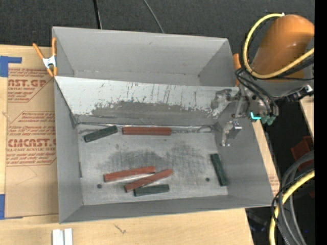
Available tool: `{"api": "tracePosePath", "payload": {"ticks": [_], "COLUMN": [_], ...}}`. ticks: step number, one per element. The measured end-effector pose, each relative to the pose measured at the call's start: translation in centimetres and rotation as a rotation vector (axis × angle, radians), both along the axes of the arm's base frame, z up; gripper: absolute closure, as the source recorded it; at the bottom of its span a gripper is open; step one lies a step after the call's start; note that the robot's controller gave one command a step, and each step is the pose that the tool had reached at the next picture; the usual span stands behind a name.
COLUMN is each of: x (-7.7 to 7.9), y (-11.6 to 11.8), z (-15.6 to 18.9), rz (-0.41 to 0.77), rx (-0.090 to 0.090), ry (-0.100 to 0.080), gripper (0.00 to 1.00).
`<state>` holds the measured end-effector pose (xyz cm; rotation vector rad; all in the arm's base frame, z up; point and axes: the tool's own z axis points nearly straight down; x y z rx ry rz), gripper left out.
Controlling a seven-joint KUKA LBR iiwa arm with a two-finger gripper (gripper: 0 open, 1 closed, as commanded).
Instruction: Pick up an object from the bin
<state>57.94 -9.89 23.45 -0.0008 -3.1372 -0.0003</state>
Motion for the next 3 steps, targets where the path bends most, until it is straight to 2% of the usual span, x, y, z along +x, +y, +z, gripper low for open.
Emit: {"api": "tracePosePath", "payload": {"ticks": [1, 3], "x": [0.2, 0.2], "y": [0.0, 5.5], "z": [0.4, -13.3], "rz": [0.001, -0.026], "rx": [-0.001, 0.001], "ry": [-0.007, -0.01], "gripper": [0.0, 0.0]}}
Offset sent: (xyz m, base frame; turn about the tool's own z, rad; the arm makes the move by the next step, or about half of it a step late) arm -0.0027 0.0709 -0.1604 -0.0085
